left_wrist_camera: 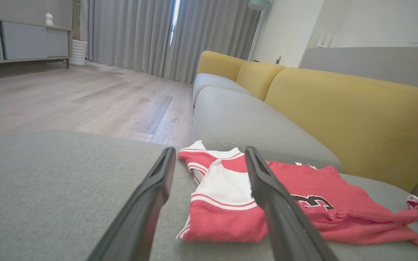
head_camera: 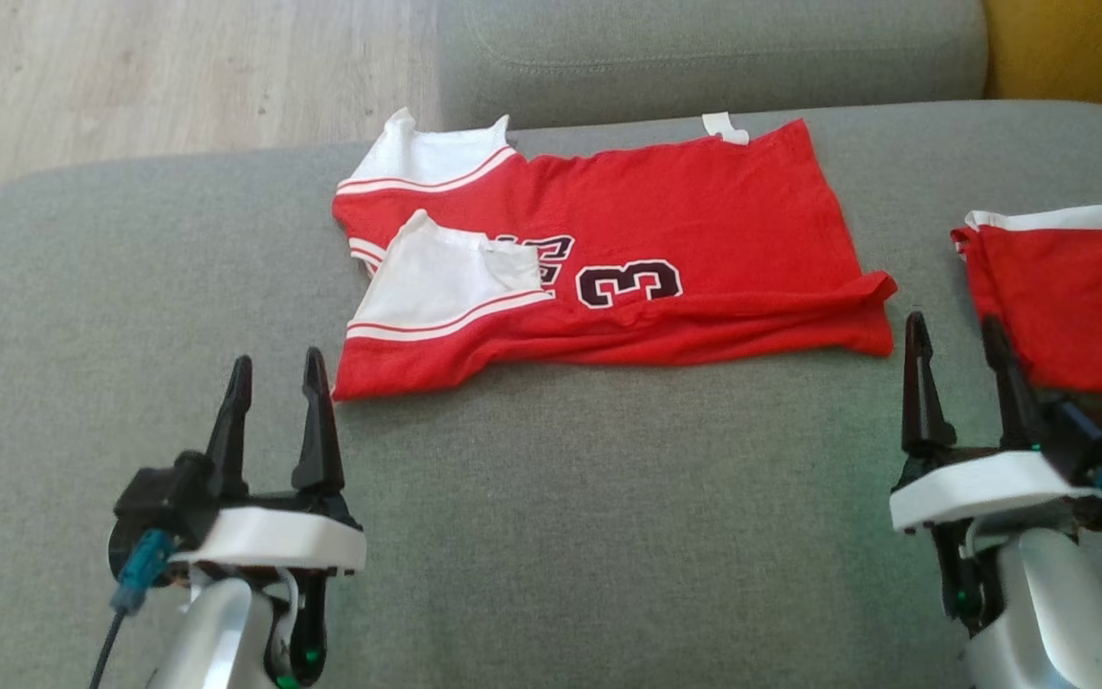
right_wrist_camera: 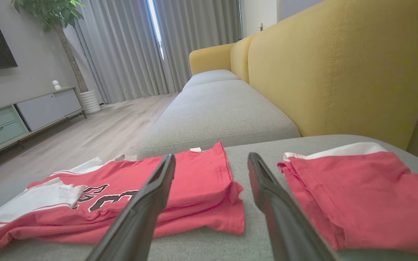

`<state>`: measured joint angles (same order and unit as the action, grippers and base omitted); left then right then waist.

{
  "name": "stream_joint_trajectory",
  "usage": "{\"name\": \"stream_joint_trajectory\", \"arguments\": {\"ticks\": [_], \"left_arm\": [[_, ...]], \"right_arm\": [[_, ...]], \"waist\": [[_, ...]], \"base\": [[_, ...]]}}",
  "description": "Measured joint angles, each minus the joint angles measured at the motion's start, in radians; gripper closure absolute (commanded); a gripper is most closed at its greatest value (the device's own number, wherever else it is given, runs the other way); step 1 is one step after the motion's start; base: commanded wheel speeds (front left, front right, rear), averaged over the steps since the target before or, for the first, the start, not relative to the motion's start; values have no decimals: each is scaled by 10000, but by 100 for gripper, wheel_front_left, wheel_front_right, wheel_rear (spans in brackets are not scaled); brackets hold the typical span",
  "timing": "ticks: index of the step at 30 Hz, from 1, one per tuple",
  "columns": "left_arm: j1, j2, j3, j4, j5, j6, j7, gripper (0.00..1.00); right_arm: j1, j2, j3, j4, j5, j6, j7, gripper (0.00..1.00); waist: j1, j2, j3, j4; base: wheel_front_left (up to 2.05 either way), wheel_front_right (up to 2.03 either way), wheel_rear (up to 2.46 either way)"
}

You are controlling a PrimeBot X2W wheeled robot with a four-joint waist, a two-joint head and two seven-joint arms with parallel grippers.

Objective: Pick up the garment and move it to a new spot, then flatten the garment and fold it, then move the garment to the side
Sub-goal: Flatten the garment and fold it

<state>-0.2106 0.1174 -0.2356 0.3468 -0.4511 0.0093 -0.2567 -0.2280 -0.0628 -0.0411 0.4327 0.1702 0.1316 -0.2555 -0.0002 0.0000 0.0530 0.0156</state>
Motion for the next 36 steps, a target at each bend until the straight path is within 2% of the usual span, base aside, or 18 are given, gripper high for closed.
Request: {"name": "stream_joint_trajectory", "arguments": {"ticks": [6,11,19,26,36], "left_arm": [[-57,-104,263,510,326,-8,0,0],[-864,-104,376,1360,495,2,19,0],[-2477,-36,259,3620,548,-19,1166,0],[-3213,-81,113,4738,282,-449,1864,0],[-4003,-82,67,5898,284,125,2650,0]], "right_arm": [[145,71,219,-466,52,0,0,0],[113,84,472,-688,119,0,4,0],[-320,88,878,-917,157,0,102,0],[-364,90,991,-909,238,0,107,0],[-544,90,1106,-840,407,0,105,0]], "waist": [[1,0,363,-66],[3,0,785,-141],[4,0,1501,-434],[3,0,1802,-737],[2,0,1941,-892]], "base": [[0,0,0],[0,0,0],[0,0,0],[0,0,0],[0,0,0]]}}
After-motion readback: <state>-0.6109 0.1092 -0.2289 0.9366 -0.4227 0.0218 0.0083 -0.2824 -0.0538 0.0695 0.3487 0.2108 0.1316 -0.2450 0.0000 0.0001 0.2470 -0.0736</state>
